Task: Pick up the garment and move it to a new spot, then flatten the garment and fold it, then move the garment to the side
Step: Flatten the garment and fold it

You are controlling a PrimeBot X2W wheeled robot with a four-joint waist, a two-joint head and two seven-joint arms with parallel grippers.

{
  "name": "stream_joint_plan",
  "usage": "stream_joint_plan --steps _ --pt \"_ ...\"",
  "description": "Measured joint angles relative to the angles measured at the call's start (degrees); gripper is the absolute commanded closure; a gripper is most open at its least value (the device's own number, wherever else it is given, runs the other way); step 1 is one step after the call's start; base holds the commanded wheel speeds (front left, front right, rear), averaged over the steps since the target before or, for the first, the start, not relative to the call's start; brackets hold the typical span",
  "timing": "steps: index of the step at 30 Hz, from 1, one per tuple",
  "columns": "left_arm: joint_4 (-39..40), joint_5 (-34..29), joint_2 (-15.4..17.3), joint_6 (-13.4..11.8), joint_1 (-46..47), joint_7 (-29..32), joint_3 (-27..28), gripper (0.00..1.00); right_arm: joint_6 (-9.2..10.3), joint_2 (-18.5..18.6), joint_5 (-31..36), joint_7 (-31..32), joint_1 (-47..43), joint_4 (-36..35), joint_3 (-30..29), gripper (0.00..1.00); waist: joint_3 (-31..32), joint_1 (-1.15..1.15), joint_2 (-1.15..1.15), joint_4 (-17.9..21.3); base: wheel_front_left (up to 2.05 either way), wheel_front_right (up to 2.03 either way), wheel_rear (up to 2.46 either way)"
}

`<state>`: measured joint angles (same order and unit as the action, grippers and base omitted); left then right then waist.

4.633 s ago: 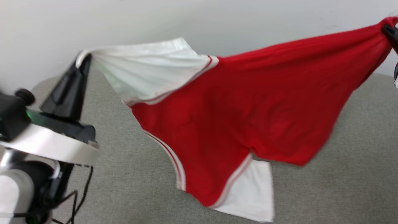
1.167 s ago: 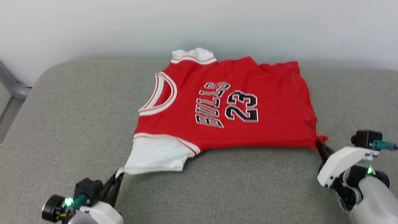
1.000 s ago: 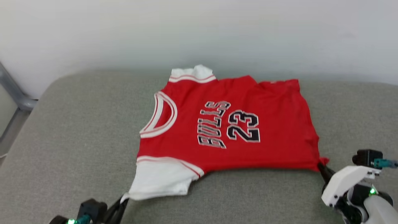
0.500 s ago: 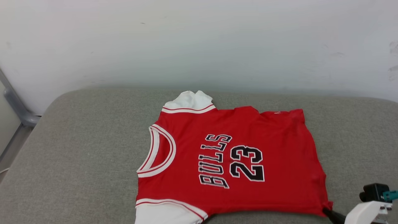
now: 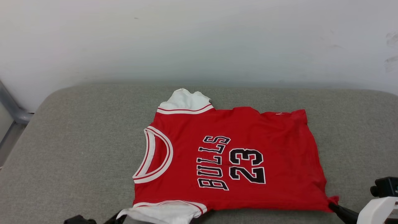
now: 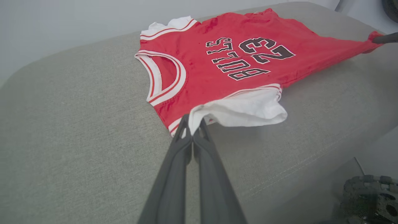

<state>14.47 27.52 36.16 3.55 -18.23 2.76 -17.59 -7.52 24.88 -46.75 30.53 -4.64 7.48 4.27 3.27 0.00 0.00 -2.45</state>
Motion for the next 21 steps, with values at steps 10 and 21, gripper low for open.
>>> stream_joint_plan --steps 10,21 --pt "-3.69 0.46 0.40 1.18 14.44 1.85 1.53 1.00 0.01 -2.88 4.78 7.73 7.25 -3.83 -3.28 1.00 -5.18 0.01 0.00 0.70 0.00 0.00 0.00" --pt "-14.49 0.45 0.86 3.34 29.52 2.79 -2.25 1.00 0.01 -4.53 9.70 10.18 18.47 1.55 -2.37 1.00 -13.13 0.01 0.00 1.13 0.00 0.00 0.00"
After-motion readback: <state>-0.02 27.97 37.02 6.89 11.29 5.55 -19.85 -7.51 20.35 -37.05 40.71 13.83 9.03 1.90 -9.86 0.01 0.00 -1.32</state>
